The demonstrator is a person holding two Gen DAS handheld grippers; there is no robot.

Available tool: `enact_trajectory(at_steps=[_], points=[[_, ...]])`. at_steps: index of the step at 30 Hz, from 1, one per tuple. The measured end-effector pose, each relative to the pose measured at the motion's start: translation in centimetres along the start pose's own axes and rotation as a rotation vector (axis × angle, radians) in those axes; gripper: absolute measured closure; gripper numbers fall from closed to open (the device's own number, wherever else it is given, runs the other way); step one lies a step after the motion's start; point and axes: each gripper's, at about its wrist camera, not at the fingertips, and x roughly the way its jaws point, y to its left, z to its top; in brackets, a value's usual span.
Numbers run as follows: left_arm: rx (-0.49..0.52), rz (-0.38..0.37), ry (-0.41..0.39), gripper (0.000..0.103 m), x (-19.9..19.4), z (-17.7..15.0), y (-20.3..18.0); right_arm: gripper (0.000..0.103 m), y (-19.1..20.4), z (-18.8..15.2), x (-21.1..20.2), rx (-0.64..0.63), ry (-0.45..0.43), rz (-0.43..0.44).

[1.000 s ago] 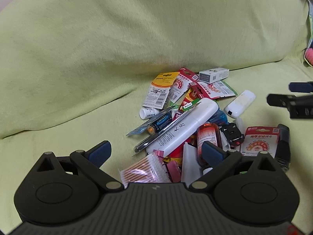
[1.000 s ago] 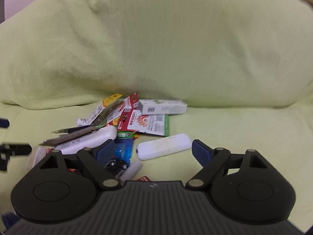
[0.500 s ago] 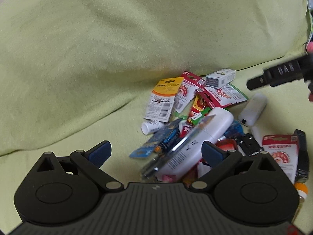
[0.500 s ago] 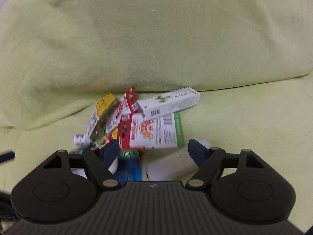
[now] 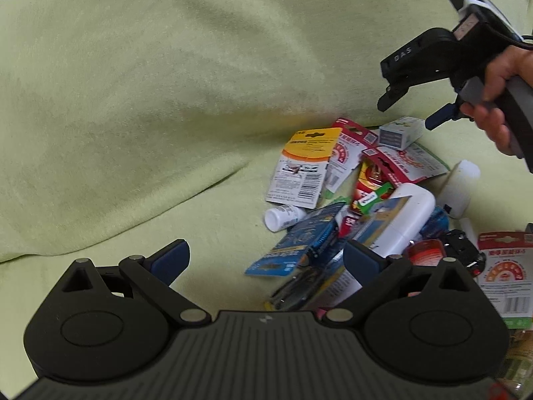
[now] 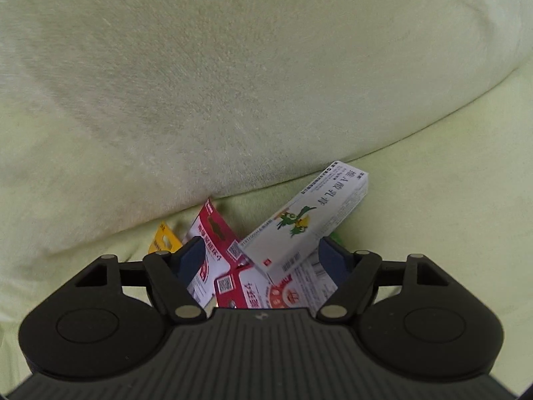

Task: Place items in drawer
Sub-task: 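Reach the right gripper into the pile toward the white medicine box, then close the right gripper on the white-and-green medicine box and lift it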

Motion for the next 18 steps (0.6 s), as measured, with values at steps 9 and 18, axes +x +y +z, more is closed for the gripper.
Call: enact_trajectory(at_steps=[9, 18], points=[[-0.018, 0.007, 0.007, 0.004, 0.6, -0.4, 0.9, 0.045, -0.8, 0.0, 2.5, 0.135, 0.031, -0.034], [-0.019, 0.018, 0.006, 0.004, 0.2, -0.3, 1.1, 0.059, -1.5, -1.0, 0.6, 0.107, 0.037, -0.056]])
